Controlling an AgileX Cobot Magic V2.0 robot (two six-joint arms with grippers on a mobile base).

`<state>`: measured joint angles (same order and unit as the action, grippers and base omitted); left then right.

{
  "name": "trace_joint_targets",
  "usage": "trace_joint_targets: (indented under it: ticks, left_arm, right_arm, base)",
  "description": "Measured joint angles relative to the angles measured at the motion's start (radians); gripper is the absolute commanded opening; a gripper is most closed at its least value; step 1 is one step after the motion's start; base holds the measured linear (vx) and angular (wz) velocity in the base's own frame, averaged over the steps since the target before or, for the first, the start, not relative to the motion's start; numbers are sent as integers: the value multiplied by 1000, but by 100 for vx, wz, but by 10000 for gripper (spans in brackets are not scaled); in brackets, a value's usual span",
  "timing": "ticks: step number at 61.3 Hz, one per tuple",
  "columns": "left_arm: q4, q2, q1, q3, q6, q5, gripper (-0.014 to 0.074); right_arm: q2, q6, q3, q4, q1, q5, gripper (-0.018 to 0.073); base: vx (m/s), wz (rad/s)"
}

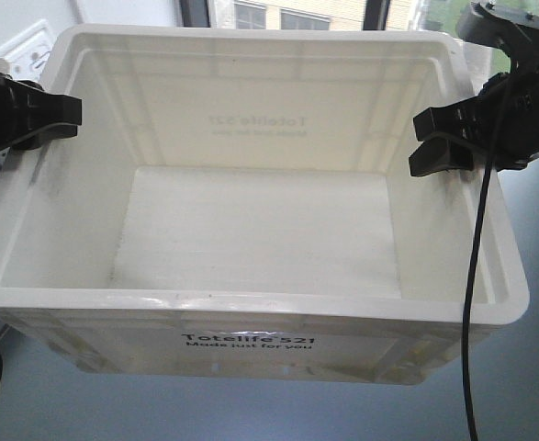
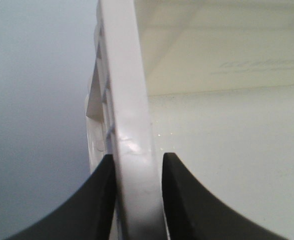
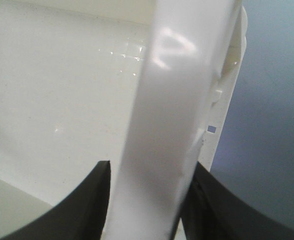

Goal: Move bin from left to right shelf
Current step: 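Carry the tote with both grippers up to the other blue-bin shelf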

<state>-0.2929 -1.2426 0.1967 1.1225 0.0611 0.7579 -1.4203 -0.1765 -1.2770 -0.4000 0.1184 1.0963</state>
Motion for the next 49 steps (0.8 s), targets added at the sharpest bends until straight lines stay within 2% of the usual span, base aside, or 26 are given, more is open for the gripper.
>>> trace_joint_targets:
  ticks: [49]
  left_arm:
    - [-1,0,0,0,0,0,-5]
  right_arm:
    - [0,0,0,-1,0,-3,-4]
  base:
    - [19,65]
